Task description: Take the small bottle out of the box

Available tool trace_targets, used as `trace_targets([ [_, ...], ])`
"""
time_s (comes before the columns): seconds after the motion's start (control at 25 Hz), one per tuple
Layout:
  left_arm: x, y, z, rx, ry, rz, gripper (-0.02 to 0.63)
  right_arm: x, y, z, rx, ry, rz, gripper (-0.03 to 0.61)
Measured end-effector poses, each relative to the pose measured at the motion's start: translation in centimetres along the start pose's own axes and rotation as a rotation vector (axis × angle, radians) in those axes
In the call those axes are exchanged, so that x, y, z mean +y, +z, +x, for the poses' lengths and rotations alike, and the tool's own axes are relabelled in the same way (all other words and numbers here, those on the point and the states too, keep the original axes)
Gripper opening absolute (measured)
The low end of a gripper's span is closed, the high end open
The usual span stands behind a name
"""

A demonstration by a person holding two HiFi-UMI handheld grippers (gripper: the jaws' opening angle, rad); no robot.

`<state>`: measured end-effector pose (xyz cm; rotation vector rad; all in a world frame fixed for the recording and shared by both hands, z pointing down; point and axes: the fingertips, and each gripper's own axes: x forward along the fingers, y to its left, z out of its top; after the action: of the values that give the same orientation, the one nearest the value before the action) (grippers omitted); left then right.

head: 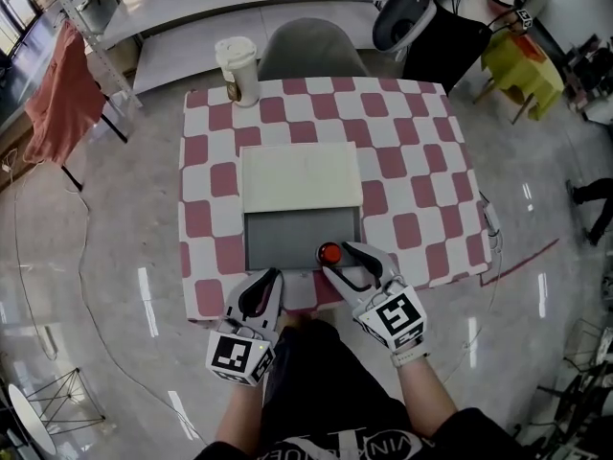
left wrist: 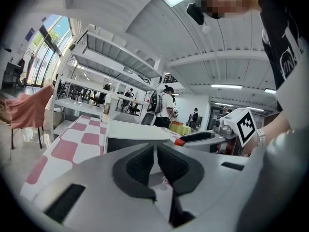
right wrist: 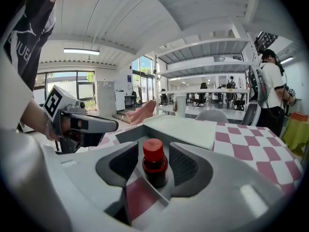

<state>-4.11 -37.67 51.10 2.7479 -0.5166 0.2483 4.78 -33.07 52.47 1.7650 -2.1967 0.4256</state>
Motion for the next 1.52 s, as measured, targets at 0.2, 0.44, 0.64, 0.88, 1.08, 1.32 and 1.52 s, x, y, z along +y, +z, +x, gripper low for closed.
trace_targets([
  [0.2,0.2,-0.1,0.0,0.007,0.024,0.005,0.028,0.1,-0.1,1.1,0.048,0.02,-0.033,0.181],
  [0.44,0.3,-0.5,-0.5,0.006,0.039,-0.008,0.029,-0.2,-0.5,1.3,0.047,0.014,-0.028,0.181],
  [0.64,0.7,-0.4,-0.6,0.001,0.054,-0.011,0.028,-0.3,-0.7,1.3,0.047,0.013,-0.032,0.181],
  [0.88,0.6,-0.8,-0.7,0.003,0.062,-0.018,0.028,-0.1,-0.7,1.3,0.024,0.027,-0.101,0.156],
  [1.08,0.4,-1.1,-0.7,0.005,0.067,-0.024,0.028,-0.1,-0.8,1.2,0.016,0.029,-0.098,0.143],
  [1.32,0.2,-1.4,-0.9,0.005,0.078,-0.028,0.028,-0.3,-0.6,1.0,-0.003,0.035,-0.089,0.141],
  [1.52,0.2,-1.4,-1.2,0.002,0.09,-0.027,0.029,-0.6,-0.1,0.9,-0.028,0.029,-0.074,0.141],
])
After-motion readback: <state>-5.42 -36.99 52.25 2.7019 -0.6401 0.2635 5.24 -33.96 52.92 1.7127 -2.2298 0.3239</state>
